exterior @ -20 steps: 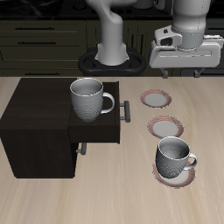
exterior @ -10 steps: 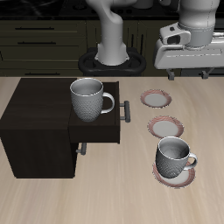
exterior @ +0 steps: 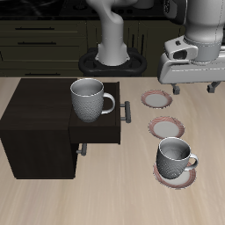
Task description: Place the porcelain mug that is on the plate onto the nearest plate relative to the robot
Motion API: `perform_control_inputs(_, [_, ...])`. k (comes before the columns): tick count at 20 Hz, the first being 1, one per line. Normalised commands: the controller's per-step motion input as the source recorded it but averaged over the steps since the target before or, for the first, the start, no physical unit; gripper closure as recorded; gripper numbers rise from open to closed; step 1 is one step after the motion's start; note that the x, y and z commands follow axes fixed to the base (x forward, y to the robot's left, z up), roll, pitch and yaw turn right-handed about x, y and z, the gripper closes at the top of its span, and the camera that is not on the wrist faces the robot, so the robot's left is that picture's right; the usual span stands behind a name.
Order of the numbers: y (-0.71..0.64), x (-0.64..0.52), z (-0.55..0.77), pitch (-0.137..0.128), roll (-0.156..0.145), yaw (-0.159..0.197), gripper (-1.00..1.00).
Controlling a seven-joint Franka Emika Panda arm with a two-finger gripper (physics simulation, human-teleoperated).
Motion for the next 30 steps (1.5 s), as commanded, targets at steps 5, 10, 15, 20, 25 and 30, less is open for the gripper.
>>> perform_control_inputs(5, [-0.07, 0.14, -0.06, -0.004, -0.01, 0.04, -1.0])
perform_control_inputs(10, [-0.09, 0.06, -0.25, -0.023, -0.028, 0.024, -1.0])
perform_control_inputs(15, [0.04, -0.05, -0.37, -0.063, -0.006, 0.06, -1.0])
perform_control_inputs(20, [-0.03, -0.04, -0.33, -0.037, -0.02, -0.034, -1.0])
perform_control_inputs(25, [0.06, 0.0, -0.31, -0.022, -0.018, 0.017, -1.0])
perform_control_inputs(30, [0.21, -0.02, -0.35, 0.02, 0.021, -0.012, -1.0])
